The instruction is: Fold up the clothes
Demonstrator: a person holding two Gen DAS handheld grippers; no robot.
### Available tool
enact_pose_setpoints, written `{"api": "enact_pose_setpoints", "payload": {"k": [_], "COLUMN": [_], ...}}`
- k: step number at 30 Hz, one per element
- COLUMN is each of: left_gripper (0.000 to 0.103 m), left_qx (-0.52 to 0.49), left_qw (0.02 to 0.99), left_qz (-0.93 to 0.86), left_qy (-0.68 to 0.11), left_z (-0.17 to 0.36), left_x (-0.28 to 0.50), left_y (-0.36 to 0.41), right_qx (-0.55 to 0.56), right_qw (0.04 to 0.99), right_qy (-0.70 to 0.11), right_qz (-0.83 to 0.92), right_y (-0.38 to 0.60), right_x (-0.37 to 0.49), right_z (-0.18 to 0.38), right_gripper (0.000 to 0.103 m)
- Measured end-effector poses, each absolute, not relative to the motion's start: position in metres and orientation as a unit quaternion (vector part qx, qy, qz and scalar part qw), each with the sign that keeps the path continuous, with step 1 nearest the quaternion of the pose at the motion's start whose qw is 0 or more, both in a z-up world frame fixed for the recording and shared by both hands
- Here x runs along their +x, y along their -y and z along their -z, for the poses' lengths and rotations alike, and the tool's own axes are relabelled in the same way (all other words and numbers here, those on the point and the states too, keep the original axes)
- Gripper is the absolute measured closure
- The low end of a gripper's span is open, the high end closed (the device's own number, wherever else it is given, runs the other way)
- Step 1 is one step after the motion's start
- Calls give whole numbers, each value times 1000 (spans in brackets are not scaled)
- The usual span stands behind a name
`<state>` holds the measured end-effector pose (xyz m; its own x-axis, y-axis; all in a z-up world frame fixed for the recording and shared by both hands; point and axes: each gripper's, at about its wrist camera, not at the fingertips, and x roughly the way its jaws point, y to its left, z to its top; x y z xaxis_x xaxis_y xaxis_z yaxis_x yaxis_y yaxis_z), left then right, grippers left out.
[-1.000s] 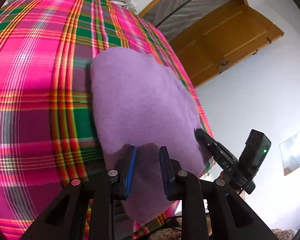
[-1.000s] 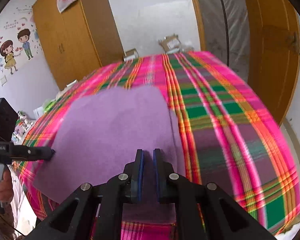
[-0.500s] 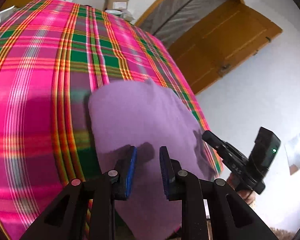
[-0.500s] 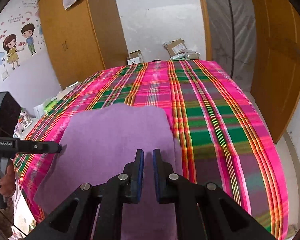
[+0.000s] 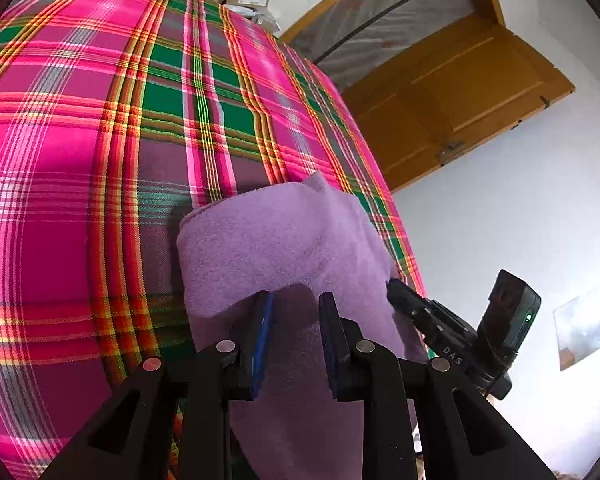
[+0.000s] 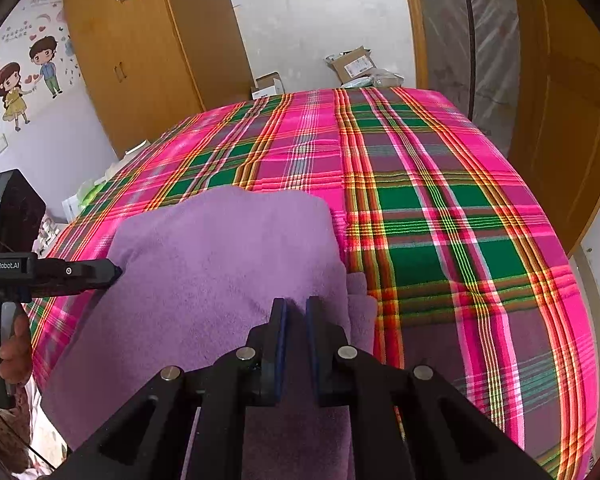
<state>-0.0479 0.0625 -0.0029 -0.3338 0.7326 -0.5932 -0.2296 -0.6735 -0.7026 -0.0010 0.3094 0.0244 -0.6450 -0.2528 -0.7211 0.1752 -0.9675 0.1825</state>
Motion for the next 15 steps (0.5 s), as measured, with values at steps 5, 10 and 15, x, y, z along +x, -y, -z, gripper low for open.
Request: {"api": "enact_pose_setpoints", "payload": {"k": [5,10,15], "left_gripper": [79,78,72], "left_qx": [-489,-491,-486], "left_qw": [298,282,286], "left_qz": [-782,-793,-794], "left_qy": [246,224,227], "left_z": [-4,-12,-11], "left_x": [-40,-29,-15], "left_y": [-55,-47,-34], "right_qx": [411,399,406], "right_qw": [121,126,126], "right_qy": [55,79,108], "right_qz": [902,905,899], "right_y": [-310,-323,-341], "right_x": [-2,7,15], "right_z": [-26,-34,-35], "right_gripper": [94,86,50]}}
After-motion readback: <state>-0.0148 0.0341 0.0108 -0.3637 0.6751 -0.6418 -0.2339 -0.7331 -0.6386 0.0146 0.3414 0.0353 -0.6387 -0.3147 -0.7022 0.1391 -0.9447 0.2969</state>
